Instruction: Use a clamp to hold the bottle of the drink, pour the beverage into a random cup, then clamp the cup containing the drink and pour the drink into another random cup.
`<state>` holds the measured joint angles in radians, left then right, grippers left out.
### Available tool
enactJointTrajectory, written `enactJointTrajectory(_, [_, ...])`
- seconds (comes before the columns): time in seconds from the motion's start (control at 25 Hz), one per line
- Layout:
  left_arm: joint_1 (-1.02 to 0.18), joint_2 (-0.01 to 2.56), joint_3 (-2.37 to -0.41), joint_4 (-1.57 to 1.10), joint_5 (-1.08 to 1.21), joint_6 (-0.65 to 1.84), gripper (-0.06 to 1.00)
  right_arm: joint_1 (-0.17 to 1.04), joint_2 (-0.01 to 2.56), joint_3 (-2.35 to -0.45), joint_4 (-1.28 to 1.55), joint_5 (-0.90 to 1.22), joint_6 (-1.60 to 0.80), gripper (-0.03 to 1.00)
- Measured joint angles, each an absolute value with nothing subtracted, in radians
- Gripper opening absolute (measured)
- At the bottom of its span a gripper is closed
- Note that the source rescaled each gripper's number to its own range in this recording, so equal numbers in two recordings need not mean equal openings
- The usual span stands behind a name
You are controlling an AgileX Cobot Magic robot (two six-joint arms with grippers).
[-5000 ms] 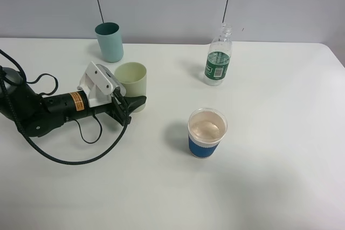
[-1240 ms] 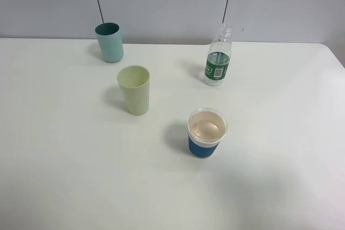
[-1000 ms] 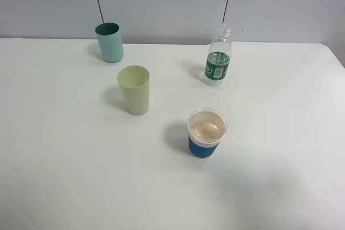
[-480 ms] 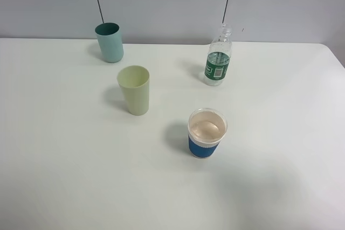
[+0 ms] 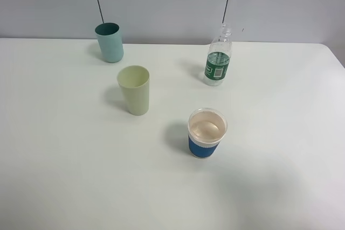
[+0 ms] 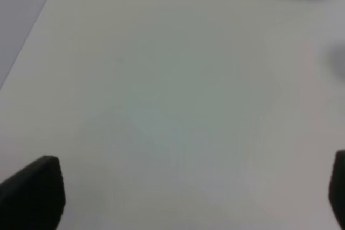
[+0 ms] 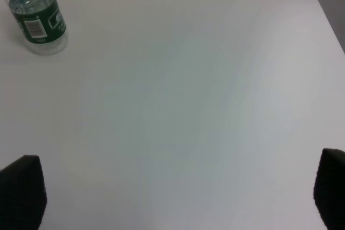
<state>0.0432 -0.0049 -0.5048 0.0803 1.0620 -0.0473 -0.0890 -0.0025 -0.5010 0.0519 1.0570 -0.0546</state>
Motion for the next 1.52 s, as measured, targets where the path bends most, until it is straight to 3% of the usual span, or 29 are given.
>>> enactJointTrajectory(1.52, [0.008, -0.005, -0.505, 0.080, 1.062, -0.047, 0.99, -0.089, -0.002, -0.501, 0.052, 1.057, -0.055, 1.00])
